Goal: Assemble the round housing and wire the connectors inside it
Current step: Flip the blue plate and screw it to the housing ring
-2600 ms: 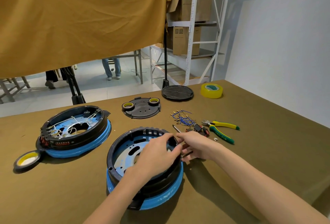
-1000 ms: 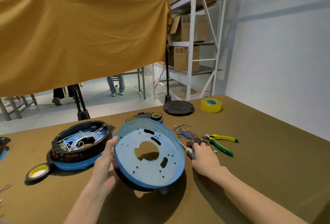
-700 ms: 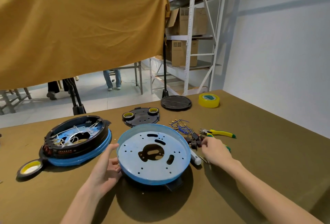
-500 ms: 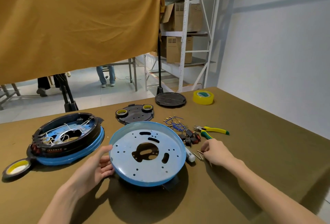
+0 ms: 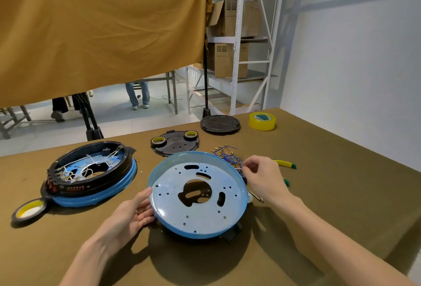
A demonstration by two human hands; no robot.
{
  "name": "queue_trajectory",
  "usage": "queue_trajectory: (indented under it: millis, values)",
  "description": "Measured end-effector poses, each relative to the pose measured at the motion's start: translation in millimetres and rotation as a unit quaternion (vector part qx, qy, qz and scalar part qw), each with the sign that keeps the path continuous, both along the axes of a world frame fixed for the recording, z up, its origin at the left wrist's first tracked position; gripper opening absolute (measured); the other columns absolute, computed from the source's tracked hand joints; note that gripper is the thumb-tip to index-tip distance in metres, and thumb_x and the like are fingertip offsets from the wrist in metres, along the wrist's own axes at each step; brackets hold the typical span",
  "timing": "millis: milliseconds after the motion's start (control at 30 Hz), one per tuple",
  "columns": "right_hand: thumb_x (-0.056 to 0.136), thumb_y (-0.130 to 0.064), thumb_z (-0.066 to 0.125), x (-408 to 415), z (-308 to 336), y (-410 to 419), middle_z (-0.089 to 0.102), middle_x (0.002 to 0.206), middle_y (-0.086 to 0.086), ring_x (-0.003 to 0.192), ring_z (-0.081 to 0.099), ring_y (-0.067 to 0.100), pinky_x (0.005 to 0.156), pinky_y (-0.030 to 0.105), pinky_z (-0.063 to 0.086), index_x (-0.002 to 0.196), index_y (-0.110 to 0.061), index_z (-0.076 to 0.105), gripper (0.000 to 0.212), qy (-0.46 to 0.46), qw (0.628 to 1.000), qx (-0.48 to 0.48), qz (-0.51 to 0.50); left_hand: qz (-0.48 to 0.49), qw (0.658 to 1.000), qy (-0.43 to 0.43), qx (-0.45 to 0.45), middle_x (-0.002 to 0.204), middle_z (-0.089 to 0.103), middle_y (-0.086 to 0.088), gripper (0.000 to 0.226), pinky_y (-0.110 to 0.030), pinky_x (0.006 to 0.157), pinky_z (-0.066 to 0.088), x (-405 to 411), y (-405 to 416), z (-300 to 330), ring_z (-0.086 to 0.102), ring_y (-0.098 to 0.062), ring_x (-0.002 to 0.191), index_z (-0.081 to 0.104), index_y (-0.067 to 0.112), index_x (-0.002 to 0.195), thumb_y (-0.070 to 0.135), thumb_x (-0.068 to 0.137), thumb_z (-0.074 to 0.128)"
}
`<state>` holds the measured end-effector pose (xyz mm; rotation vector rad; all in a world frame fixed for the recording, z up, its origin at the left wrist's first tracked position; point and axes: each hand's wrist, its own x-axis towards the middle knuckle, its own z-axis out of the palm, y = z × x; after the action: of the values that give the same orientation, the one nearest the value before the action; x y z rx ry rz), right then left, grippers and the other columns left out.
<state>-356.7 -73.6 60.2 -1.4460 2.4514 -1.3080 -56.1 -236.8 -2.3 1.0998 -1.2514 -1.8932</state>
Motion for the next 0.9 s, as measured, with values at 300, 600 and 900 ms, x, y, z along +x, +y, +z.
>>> queue_trajectory:
  millis: [300, 600, 900]
  values:
    - [0.086, -0.014, 0.079, 88, 18, -52, 0.075, 0.081, -0.006, 0.076, 0.071, 0.008, 0.070, 0.022, 0.059, 0.099, -0.016, 0.076, 0.014, -0.095, 0.971, -0.078, 0.205, -0.055, 0.998, -0.030, 0.014, 0.106, 0.078, -0.012, 0.106, -0.028, 0.071, 0.062, -3, -2, -9, 0.076, -0.022, 0.099, 0.069, 0.004, 0.114, 0.065, 0.032, 0.099]
    - [0.089, -0.012, 0.077, 117, 1, -79, 0.077, 0.086, -0.009, 0.079, 0.071, 0.002, 0.076, 0.015, 0.056, 0.096, -0.015, 0.081, 0.009, -0.021, 0.963, -0.056, 0.262, -0.091, 0.996, -0.023, 0.000, 0.109, 0.077, -0.014, 0.090, -0.029, 0.082, 0.061, 2, 0, -7, 0.074, -0.024, 0.105, 0.067, -0.001, 0.117, 0.059, 0.055, 0.094]
    - [0.091, -0.006, 0.074, 126, 0, -85, 0.076, 0.092, 0.000, 0.078, 0.064, 0.004, 0.077, 0.015, 0.053, 0.099, -0.010, 0.080, 0.010, 0.068, 0.955, -0.059, 0.282, -0.079, 0.997, -0.024, -0.005, 0.104, 0.078, -0.016, 0.085, -0.032, 0.086, 0.058, 3, 8, -2, 0.076, -0.023, 0.098, 0.068, -0.005, 0.115, 0.053, 0.057, 0.087]
